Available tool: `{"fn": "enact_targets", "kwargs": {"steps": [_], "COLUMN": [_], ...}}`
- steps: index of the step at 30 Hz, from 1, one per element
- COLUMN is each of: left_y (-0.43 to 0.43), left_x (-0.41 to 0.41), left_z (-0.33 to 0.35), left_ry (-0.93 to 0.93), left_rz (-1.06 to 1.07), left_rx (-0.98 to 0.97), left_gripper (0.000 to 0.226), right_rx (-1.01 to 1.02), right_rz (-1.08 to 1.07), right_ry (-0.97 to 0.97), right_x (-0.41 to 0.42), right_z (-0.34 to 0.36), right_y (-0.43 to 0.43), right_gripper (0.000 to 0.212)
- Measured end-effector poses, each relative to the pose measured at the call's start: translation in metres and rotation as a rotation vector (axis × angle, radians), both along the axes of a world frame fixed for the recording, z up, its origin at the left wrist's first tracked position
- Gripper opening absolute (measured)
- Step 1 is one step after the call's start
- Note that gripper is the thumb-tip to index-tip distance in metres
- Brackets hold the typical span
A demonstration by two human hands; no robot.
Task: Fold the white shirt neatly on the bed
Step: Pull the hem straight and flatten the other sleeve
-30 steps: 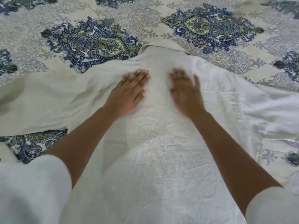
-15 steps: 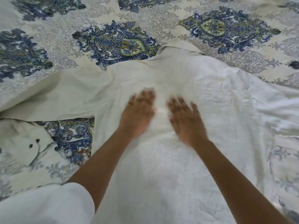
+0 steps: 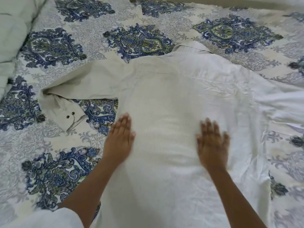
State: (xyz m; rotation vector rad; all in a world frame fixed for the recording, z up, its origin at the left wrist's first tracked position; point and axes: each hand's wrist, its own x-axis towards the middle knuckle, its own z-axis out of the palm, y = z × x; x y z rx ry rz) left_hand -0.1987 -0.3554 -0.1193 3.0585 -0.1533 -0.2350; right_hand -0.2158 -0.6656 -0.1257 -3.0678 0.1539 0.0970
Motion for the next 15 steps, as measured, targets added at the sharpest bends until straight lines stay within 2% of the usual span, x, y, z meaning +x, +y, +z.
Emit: {"fn": "enact_targets", "kwargs": {"steps": [2, 3, 4, 6, 7, 8, 12, 15], "left_y": [-0.006, -0.021, -0.04, -0.07, -0.072, -0.066, -0.022, -0.004], "left_x": [-0.01, -0.015, -0.025, -0.045, -0.054, -0.058, -0.058, -0.045], "left_z": [0.006, 0.01, 0.011, 0.01, 0.011, 0.011, 0.008, 0.025], "left_ry": [0.013, 0.029, 0.032, 0.012, 0.031, 0.072, 0.064, 0.054], "left_rz": [0.055, 0.042, -0.032, -0.233, -0.266, -0.25, -0.197, -0.214], "left_rx": [0.001, -0.014, -0.023, -0.063, -0.074, -0.064, 0.026, -0.015], "left_gripper": [0.07, 0.071, 0.069, 0.059, 0.057, 0.057, 0.059, 0.057], "right_rx": [0.084, 0.143, 0.172, 0.14, 0.111, 0.098, 0.083, 0.214], "right_rz": [-0.188, -0.202, -0.136, 0.151, 0.252, 0.257, -0.003, -0.087], "right_ry": [-0.02, -0.042, -0.06, -0.018, 0.015, 0.04, 0.092, 0.068], "right_x": [-0.005, -0.008, -0.015, -0.04, -0.052, -0.057, -0.063, -0.052], "right_z": [0.005, 0.012, 0.015, 0.013, 0.013, 0.011, 0.011, 0.032], "right_y": [-0.002, 0.015, 0.038, 0.078, 0.082, 0.077, 0.047, 0.083], "right_gripper": [0.059, 0.059, 0.058, 0.054, 0.052, 0.051, 0.054, 0.055]}}
